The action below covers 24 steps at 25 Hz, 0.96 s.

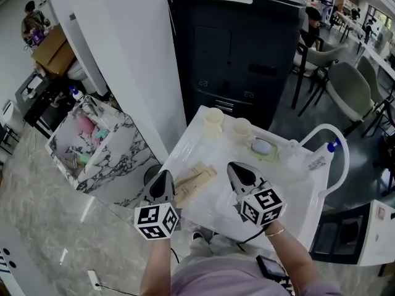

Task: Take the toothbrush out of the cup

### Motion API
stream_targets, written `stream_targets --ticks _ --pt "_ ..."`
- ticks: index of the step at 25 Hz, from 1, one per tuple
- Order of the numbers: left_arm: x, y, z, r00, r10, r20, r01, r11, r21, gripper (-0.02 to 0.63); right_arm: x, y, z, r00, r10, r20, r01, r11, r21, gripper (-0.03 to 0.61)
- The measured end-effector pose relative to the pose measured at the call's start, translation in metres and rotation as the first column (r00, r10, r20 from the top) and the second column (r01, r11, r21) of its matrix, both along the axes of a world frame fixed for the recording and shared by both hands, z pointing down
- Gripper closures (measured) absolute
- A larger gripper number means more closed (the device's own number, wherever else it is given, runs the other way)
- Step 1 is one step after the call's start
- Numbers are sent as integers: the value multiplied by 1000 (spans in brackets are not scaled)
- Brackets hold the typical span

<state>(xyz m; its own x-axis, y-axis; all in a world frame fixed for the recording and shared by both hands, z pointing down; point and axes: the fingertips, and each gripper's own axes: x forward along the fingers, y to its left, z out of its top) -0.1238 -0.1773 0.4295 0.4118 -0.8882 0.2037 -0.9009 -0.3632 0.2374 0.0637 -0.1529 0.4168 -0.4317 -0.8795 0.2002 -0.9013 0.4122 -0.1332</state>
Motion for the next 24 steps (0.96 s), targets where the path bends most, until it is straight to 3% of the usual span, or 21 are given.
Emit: stream_targets --ticks 24 --pt "15 5 10 999 34 34 -33 999 -19 614 25 2 17 996 85 24 -83 993 -84 575"
